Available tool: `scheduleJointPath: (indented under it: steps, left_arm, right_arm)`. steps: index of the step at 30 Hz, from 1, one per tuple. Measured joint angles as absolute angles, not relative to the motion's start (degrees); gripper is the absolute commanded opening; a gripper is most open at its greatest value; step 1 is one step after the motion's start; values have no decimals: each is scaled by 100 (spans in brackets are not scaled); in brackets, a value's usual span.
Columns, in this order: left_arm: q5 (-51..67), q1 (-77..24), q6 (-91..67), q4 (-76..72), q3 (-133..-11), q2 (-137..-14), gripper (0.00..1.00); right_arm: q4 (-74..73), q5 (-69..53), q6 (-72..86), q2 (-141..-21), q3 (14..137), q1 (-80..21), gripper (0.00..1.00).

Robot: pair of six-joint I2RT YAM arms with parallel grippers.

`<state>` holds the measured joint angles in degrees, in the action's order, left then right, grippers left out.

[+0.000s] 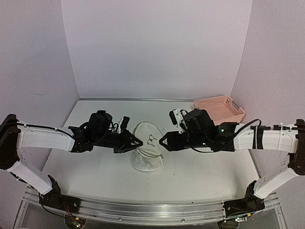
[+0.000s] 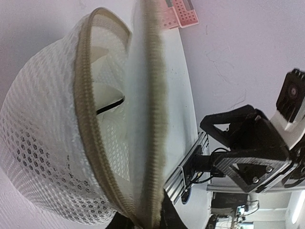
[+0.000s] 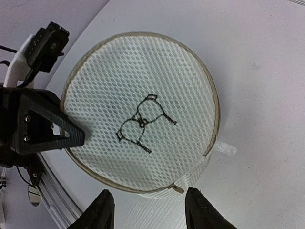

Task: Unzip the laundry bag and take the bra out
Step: Place the laundry bag at the center of the board, then adjust the laundry bag at the center of the board.

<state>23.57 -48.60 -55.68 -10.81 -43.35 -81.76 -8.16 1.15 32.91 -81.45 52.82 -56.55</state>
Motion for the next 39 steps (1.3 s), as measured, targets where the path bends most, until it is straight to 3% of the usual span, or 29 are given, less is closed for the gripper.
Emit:
scheduleJointPath:
  steps: [6,13,21,29,39]
  left_arm:
    - [2202,-4991,-5721,-1140,-4246,-8049,44]
    - [1957,-4991,-5717,-1157,-4032,-7408,54]
    - [1507,-4991,-5557,-873,-3953,-6812,58]
    - [469,-4991,-5057,340,-4034,-6060,60]
    - [-290,-4989,-4624,1100,-4239,-5625,61]
  right_arm:
    - [-836,113,3315,-8366,5708,-5780,53]
    - [-851,110,3323,-8696,6053,-5979,53]
    - [-851,71,3232,-9052,6602,-6119,57]
    - [-845,-102,3116,-9633,7089,-6180,57]
    - [-934,-56,2956,-10095,7293,-6222,51]
